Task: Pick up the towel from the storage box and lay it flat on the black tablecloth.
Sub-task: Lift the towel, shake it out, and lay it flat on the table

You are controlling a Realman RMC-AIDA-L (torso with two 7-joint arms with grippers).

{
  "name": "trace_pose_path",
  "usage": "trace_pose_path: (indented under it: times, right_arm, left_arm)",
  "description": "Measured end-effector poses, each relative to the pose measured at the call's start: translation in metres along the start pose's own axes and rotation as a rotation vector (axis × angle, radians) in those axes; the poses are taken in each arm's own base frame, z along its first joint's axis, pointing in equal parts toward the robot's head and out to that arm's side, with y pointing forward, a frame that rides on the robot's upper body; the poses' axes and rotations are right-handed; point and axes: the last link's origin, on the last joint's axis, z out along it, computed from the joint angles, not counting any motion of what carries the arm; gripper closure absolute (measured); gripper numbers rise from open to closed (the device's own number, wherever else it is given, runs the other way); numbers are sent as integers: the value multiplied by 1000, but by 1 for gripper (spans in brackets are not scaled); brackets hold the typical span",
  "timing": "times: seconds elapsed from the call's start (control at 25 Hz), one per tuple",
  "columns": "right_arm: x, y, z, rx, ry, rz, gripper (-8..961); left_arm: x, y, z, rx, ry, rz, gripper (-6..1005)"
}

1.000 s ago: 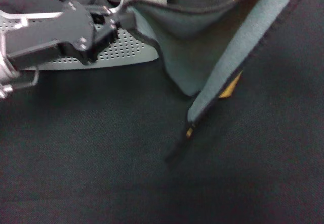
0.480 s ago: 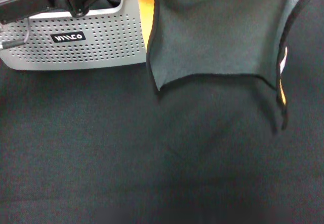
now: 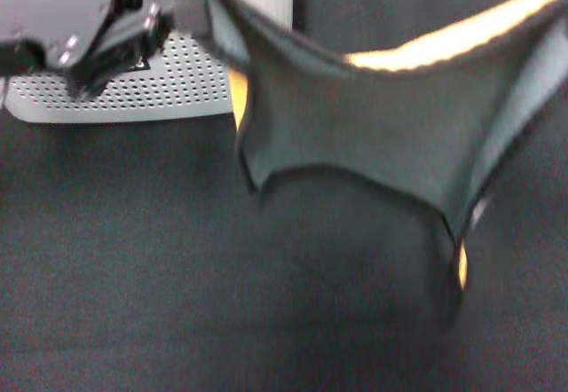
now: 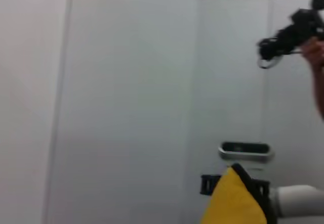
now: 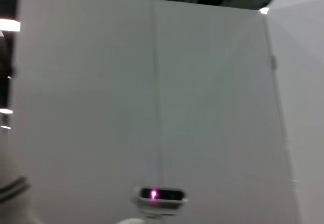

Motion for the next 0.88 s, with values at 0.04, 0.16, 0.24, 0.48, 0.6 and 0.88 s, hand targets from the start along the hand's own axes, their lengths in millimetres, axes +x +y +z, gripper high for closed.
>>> trace_pose_path:
  times: [0.04, 0.16, 0.24, 0.48, 0.6, 0.88]
  right_arm:
    - [0, 6, -2, -19, -6, 7, 928]
    - [0, 24, -9, -87, -34, 47, 928]
    - [2, 33, -10, -124, -44, 76, 928]
    - [21, 44, -15, -115, -51, 199, 928]
    - [45, 19, -15, 34, 31, 262, 928]
    - [95, -32, 3, 226, 282, 296, 927]
  left_arm:
    - [0, 4, -3, -23, -10, -4, 971]
    - [-3, 13, -10, -76, -62, -32, 971]
    - [-6, 17, -14, -112, -115, -54, 971]
    - [-12, 30, -27, -178, -219, -131, 972]
    - [-22, 22, -29, -104, -265, -173, 972]
    - [-66, -28, 8, 99, -440, -262, 972]
